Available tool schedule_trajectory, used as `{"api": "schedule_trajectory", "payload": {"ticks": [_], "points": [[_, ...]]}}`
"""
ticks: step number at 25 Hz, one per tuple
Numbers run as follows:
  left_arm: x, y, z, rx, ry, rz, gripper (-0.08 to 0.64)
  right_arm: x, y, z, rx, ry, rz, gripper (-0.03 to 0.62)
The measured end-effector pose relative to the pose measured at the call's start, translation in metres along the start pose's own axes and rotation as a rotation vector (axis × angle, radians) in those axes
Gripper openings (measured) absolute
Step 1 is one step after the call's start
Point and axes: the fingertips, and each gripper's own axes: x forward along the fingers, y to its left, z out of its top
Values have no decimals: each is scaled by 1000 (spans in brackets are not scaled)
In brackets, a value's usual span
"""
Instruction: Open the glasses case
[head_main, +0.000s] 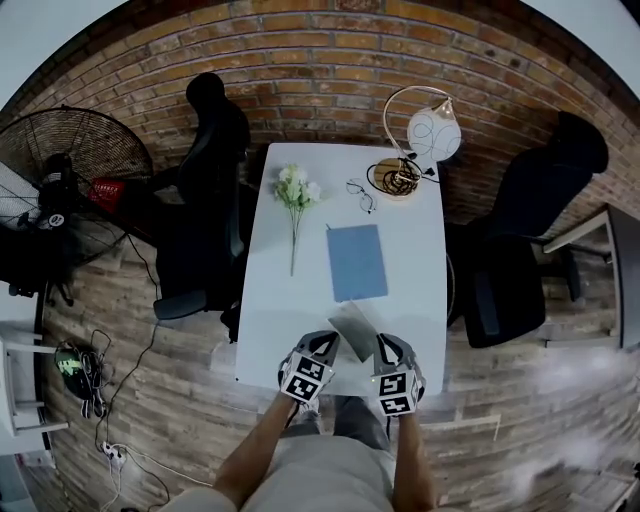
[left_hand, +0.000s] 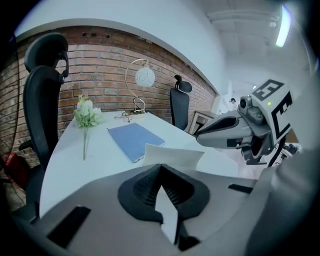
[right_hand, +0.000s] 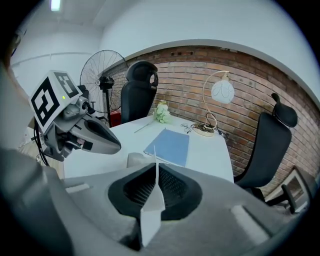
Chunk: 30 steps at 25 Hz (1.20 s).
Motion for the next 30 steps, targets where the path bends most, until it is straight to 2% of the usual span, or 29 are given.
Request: {"api": "schedule_trajectory", "payload": {"ticks": [8, 18, 30], "points": [[-38, -6, 49, 21, -144, 2, 3, -36, 1, 38, 81, -145, -31, 17], [-83, -9, 78, 40, -267, 18, 3, -76, 6, 65, 135, -261, -69, 6], [-96, -10, 91, 64, -303, 16, 3, -79, 5, 71, 129, -276, -84, 6]]}}
